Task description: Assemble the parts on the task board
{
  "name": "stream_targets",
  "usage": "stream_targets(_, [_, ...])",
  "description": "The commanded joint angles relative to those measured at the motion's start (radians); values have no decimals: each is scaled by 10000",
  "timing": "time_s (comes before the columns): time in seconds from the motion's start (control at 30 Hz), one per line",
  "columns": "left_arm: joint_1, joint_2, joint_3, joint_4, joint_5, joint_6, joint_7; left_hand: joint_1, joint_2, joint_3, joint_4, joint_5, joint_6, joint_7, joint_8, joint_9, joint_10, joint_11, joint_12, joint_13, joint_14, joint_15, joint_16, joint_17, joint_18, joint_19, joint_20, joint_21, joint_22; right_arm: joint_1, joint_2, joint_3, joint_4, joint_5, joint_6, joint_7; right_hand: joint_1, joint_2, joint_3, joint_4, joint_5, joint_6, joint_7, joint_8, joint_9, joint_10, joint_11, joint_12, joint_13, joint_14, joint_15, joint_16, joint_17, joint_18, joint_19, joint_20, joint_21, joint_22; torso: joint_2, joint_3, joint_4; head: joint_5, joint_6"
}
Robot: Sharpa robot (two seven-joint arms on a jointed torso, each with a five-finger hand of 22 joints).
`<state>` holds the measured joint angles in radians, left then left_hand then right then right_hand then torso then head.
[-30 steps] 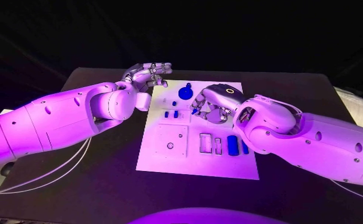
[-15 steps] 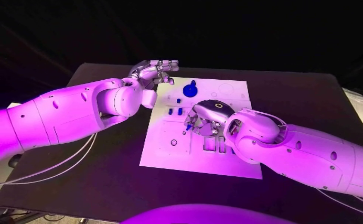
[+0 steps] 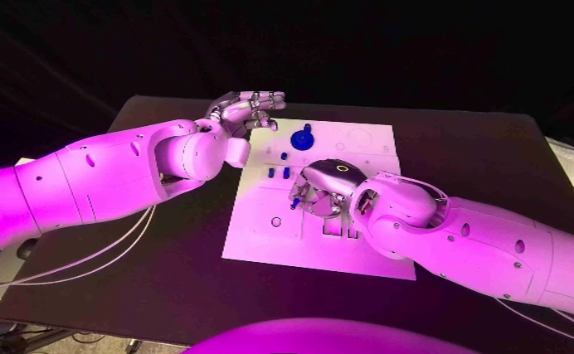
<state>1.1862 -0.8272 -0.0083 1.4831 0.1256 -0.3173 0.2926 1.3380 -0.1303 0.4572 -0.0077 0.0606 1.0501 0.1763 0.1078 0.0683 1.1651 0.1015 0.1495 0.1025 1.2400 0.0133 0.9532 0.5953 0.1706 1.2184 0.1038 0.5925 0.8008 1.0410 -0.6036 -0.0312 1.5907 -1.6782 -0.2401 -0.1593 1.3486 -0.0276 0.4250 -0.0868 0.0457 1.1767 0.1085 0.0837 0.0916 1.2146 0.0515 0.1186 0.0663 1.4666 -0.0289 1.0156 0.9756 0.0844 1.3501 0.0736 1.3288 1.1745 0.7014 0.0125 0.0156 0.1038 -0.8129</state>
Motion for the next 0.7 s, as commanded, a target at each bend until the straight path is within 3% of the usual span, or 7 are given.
stream_targets(0.03, [2,18,7,13,-57,226,-13,32,89,-30,-14,1,-71,-2,49,-8,-62,-16,68,4,-84,4,-41,-16,117,-13,84,-34,-9,-23,29,-9,10,-178,247,70,-61,29,27,23,25,6,74,29,16,25,39,-37,-10,240,11,19,-7,27,65,16,25,-13,-7,1,0,30,8])
stream_targets(0.5, [2,38,7,-1,-58,264,-64,30,83,-55,-11,-1,-98,9,52,-8,-96,-5,82,3,-91,12,-35,-22,116,-8,89,-50,-21,-28,160,-21,-126,-742,917,-217,-100,-6,8,26,22,-33,96,-1,11,-5,62,-88,-16,222,30,-18,-51,43,24,32,-17,-80,-8,-3,1,36,-2])
stream_targets(0.7, [2,53,6,-16,-58,270,-75,30,83,-55,-11,-1,-98,9,52,-8,-96,-5,82,3,-91,12,-35,-22,116,-8,89,-50,-21,-28,258,-63,-218,-964,897,-497,-312,-199,-92,92,25,-367,245,-190,-63,-311,210,-314,-43,160,146,-144,-195,74,-89,96,-131,-250,-2,-9,3,40,-16])
